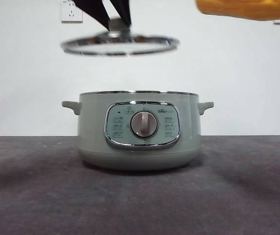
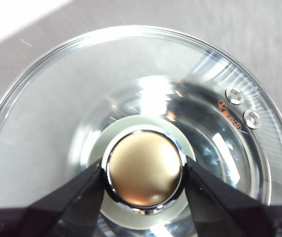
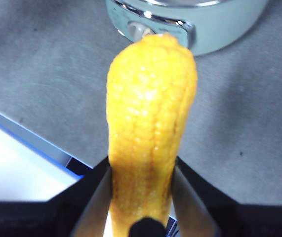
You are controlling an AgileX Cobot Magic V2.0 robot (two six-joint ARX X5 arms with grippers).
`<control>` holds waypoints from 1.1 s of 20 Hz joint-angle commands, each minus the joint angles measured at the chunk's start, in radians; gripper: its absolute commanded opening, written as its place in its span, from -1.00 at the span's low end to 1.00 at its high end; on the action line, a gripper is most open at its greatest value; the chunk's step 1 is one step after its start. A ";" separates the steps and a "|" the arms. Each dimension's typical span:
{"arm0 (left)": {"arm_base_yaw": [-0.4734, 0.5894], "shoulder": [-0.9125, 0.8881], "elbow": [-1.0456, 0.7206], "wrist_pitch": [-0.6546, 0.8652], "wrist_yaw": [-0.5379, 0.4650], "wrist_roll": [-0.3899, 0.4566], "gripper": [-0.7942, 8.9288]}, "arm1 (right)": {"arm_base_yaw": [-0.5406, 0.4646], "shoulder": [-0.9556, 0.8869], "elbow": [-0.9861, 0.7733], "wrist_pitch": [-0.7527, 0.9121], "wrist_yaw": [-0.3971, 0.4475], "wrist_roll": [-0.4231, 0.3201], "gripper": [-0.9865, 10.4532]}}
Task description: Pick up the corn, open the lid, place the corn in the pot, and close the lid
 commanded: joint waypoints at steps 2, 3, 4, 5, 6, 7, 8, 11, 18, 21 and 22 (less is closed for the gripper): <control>0.071 -0.043 0.010 -0.018 -0.002 0.034 -0.86 | -0.038 0.117 0.121 0.006 -0.023 -0.011 -0.86; 0.097 -0.055 0.010 -0.029 -0.002 0.035 -0.86 | -0.055 0.164 0.166 0.007 -0.028 -0.015 -0.86; 0.124 -0.063 0.010 -0.040 -0.002 0.040 -0.86 | -0.076 0.211 0.212 0.005 -0.039 -0.018 -0.86; 0.151 -0.073 0.010 -0.057 -0.002 0.052 -0.86 | -0.101 0.262 0.260 0.002 -0.064 -0.031 -0.86; 0.180 -0.079 0.010 -0.069 -0.002 0.060 -0.86 | -0.130 0.312 0.306 0.001 -0.100 -0.050 -0.86; 0.209 -0.084 0.010 -0.080 -0.002 0.061 -0.86 | -0.157 0.366 0.356 0.000 -0.132 -0.069 -0.86; 0.235 -0.087 0.010 -0.087 -0.001 0.061 -0.86 | -0.180 0.421 0.407 0.000 -0.157 -0.084 -0.86; 0.304 -0.090 0.010 -0.105 0.008 0.071 -0.86 | -0.237 0.600 0.579 -0.013 -0.199 -0.122 -0.86; 0.402 -0.090 0.010 -0.107 0.057 0.088 -0.86 | -0.330 1.025 0.992 -0.067 -0.192 -0.176 -0.86; 0.426 -0.090 0.009 -0.106 0.132 0.088 -0.86 | -0.346 1.135 1.054 -0.060 -0.192 -0.178 -0.86; 0.427 -0.090 0.009 -0.106 0.129 0.089 -0.86 | -0.346 1.158 1.054 -0.059 -0.187 -0.181 -0.86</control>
